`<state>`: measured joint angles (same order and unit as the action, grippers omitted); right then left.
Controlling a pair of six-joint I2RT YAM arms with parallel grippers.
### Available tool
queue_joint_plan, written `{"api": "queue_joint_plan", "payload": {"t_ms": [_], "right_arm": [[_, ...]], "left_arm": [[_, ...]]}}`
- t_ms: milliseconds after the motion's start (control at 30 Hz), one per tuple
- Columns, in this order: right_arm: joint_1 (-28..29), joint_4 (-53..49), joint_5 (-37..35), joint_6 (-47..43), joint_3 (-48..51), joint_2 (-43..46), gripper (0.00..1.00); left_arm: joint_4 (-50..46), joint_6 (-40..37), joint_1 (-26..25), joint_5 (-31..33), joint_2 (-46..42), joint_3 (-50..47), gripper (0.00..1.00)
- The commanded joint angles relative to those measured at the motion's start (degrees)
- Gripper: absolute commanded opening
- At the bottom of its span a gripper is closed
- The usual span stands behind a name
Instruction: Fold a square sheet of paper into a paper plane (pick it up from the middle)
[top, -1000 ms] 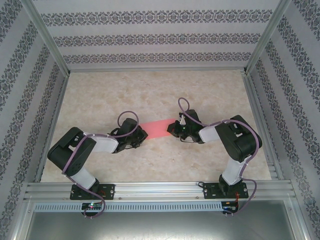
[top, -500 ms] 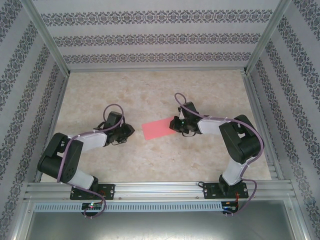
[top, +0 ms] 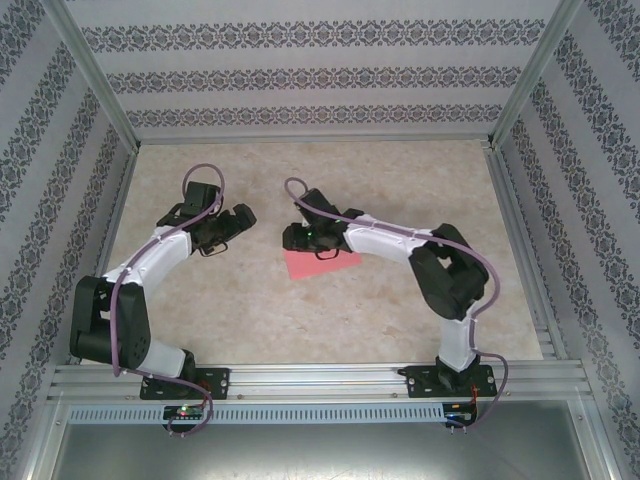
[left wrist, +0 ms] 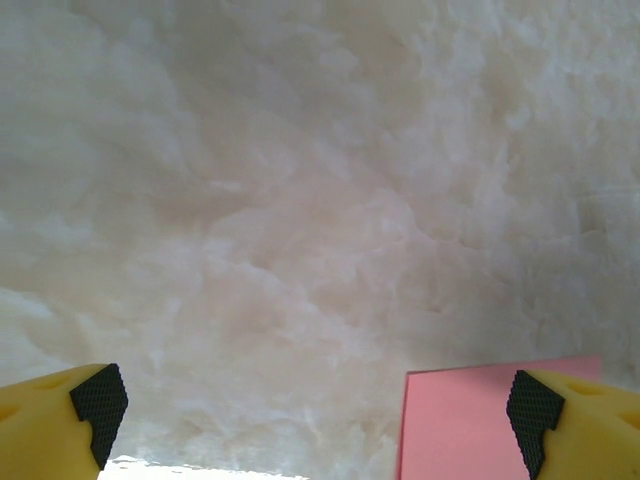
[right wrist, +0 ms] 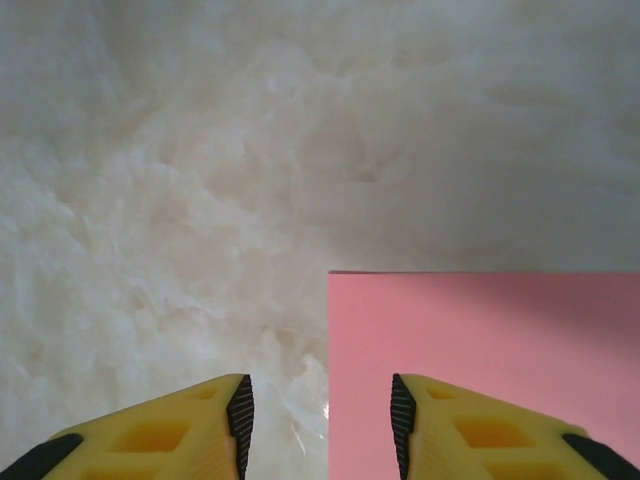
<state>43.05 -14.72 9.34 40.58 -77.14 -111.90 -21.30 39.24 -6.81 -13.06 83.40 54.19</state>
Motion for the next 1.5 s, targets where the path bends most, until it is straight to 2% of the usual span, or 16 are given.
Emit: {"api": "queue_joint_plan", "payload": {"t_ms": [0, 300, 433, 633, 700, 833, 900, 1100, 1233, 1467], "right_arm": [[1.01, -5.21, -0.77, 1.94, -4.76, -4.84, 0.43], [3.47, -11.22, 0.93, 0.32, -11.08, -11.91, 0.4], [4.97, -15.24, 3.97, -5.16, -10.37, -12.13, 0.39], [6.12, -18.56, 9.79, -14.25, -0.57, -5.63, 0.42], [5.72, -18.66, 8.85, -14.92, 2.48, -1.42, 0.45], [3.71, -16.9, 1.8, -10.23, 4.21, 5.24, 0.53], [2.35, -15.95, -3.65, -3.96, 5.31, 7.13, 0.55], [-0.39, -11.84, -7.03, 8.64, 7.56, 6.92, 0.53], [-1.94, -13.17, -11.72, 12.16, 7.81, 5.69, 0.52], [-5.89, -10.43, -11.9, 13.38, 8.06, 2.3, 0.52]], "left_arm": [[-6.34, -3.65, 2.13, -1.17, 1.38, 2.19, 1.0], [-10.18, -4.17, 3.31, -5.16, 5.28, 6.1, 1.0], [-10.64, -3.66, 3.31, -5.85, 4.98, 6.21, 1.0], [-5.57, 0.2, 3.29, -11.64, 4.73, 2.53, 1.0], [-4.3, 1.47, 3.23, -14.63, 5.9, 1.63, 1.0], [-3.91, 1.47, 2.14, -17.62, 7.37, 1.48, 1.0], [-3.93, 1.06, 0.84, -18.39, 7.96, 1.53, 1.0], [-4.92, 0.07, -2.77, -19.69, 9.63, 2.57, 1.0], [-6.44, -1.57, -5.6, -19.61, 10.86, 4.08, 1.0], [-9.08, -5.05, -6.43, -21.9, 14.16, 7.43, 1.0]]}}
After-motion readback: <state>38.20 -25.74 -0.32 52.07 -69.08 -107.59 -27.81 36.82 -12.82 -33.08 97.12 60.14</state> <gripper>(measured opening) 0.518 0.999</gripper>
